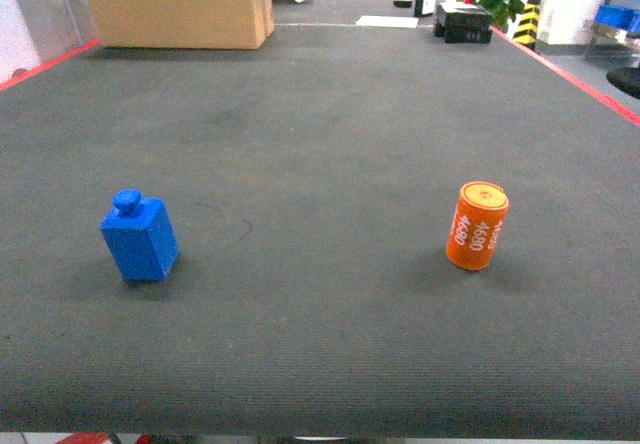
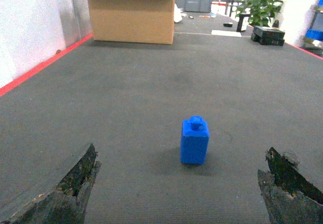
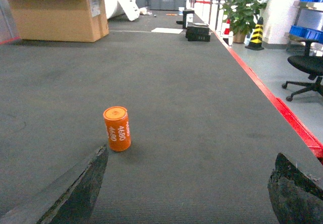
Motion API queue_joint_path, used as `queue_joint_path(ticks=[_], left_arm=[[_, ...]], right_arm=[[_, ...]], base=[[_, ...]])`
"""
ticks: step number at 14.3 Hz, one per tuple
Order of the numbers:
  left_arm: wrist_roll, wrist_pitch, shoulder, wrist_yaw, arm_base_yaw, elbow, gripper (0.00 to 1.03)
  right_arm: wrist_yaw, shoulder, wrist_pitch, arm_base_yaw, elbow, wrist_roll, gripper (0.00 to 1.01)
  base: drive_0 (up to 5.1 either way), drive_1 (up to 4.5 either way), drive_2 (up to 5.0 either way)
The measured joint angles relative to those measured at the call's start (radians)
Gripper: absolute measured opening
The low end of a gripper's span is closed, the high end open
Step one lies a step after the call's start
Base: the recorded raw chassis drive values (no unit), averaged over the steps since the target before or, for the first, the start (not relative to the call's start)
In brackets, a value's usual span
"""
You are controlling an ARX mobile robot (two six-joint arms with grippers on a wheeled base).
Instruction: Sort blue parts and orange caps into right shelf containers
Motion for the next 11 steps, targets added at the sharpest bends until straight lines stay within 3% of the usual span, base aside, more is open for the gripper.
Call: queue_joint_path(ticks=[11], left_arm=[[0.000,0.000,0.000,0.000,0.000,0.000,0.98]], right_arm=[[0.000,0.000,0.000,0.000,0.000,0.000,0.98]], base=[[0.0,0.00,0.0]])
